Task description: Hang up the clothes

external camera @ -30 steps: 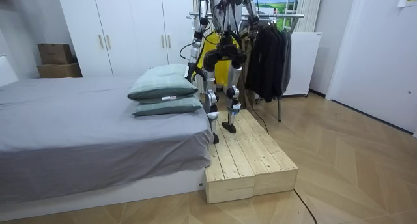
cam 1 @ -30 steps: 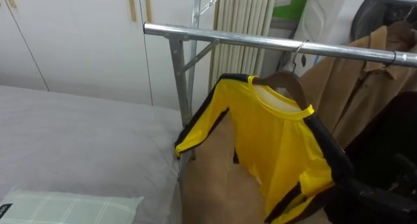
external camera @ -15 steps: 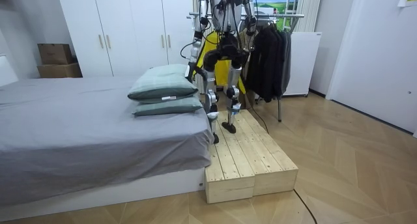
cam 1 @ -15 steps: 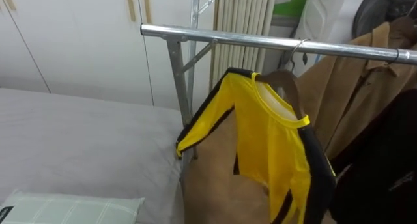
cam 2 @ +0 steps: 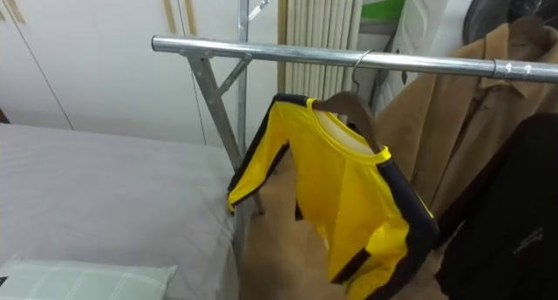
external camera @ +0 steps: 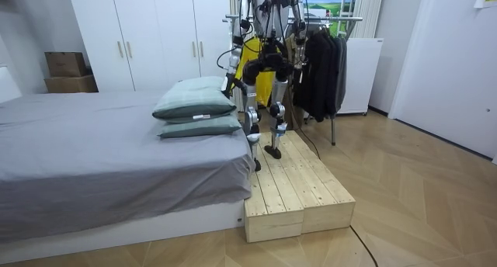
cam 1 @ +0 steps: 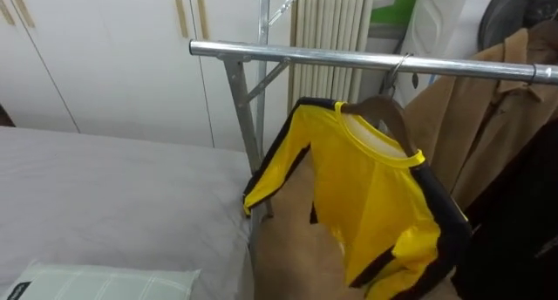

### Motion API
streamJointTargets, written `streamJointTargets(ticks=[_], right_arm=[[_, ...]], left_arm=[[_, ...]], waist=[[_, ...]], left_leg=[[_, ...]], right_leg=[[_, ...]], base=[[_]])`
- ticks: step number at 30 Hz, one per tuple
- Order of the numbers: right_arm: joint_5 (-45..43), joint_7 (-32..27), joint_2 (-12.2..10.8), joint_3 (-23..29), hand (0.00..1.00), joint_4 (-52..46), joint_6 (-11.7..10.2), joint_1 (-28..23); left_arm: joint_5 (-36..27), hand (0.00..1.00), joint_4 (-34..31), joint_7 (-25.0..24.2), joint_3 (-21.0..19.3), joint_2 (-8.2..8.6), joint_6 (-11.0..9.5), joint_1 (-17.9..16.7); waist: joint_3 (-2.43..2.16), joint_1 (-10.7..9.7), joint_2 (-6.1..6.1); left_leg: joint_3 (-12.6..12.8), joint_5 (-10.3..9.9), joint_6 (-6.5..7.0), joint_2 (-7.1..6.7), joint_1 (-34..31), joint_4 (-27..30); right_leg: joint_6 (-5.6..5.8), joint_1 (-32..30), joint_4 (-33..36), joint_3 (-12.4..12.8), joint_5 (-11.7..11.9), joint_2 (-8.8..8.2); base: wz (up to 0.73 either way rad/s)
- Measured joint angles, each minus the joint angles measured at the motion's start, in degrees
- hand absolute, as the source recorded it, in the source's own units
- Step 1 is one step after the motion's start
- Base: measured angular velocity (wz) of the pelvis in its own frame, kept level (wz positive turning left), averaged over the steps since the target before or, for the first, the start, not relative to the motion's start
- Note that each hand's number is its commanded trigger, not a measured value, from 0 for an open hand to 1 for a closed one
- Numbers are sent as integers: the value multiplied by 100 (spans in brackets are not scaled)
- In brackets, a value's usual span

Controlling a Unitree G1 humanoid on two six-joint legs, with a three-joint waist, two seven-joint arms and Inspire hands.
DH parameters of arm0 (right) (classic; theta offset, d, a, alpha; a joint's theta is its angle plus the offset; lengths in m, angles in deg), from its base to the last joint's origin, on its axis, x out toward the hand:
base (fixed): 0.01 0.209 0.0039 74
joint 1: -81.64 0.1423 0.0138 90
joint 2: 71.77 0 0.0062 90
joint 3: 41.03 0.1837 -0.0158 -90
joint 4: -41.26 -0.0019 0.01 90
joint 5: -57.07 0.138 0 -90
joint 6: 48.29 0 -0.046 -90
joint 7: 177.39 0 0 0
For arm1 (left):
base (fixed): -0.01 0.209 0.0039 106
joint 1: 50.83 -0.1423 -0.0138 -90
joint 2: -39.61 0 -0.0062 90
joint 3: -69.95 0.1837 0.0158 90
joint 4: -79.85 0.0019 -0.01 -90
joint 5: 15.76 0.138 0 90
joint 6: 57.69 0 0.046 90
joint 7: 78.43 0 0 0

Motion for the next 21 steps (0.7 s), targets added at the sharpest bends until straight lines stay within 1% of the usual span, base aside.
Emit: streamJointTargets(ticks=[3,5,6,7,9,10,12,14,15,17,21], right_arm=[[-602,-63,7,-51,0,2,13,126],[-956,-181,25,-167,0,43,38,244],[-1008,-205,21,-215,0,69,37,282],[-1030,-254,15,-363,0,172,55,371],[-1081,-260,-5,-500,0,206,143,488],[-1025,-259,-7,-626,0,214,170,519],[-893,-250,-28,-761,0,219,229,585],[-571,-237,-81,-802,0,282,291,644],[-413,-211,-123,-788,0,385,311,673],[-182,-125,-174,-785,0,464,334,670],[433,-8,-176,-778,0,712,339,635]], left_arm=[[1,0,-1,0,-1,-2,4,1],[1,0,-10,0,5,-10,8,15],[4,0,-10,0,30,-14,10,29],[3,0,-8,3,145,-32,23,54],[5,0,-8,7,241,-31,25,67],[2,0,-8,14,317,-29,25,87],[1,0,-8,26,427,-26,26,86],[-1,0,-12,26,438,-25,33,116],[-1,0,-12,26,437,-25,66,139],[1,0,-12,26,432,-24,101,163],[-3,0,-11,26,442,-19,124,171]], waist=[[3,4,-14],[1,2,-17],[7,1,-24],[11,14,-42],[11,85,-57],[8,162,-67],[2,207,-75],[2,251,-74],[9,252,-61],[7,267,-66],[19,251,-43]], left_leg=[[-21,0,0,-1,4,7],[-123,-2,2,-10,7,12],[-150,-2,3,-12,6,5],[-197,-2,4,-18,3,-1],[-198,-2,4,-18,4,9],[-199,-2,4,-17,4,16],[-212,-2,4,-19,13,22],[-232,-1,4,-23,16,37],[-253,0,4,-27,24,42],[-266,0,5,-29,29,31],[-317,-8,15,-41,58,21]], right_leg=[[-1,74,-17,-29,1,1],[8,130,-105,-122,4,-44],[8,144,-112,-149,4,-54],[9,154,-106,-179,2,-65],[10,151,-105,-185,0,-65],[10,154,-109,-192,0,-67],[9,170,-104,-210,-1,-74],[4,181,-112,-327,2,-106],[7,187,-145,-328,0,-115],[10,212,-195,-321,-3,-113],[37,275,-221,-326,-26,-125]], base=[[5],[21],[22],[15],[5],[0],[2],[4],[9],[4],[7]])
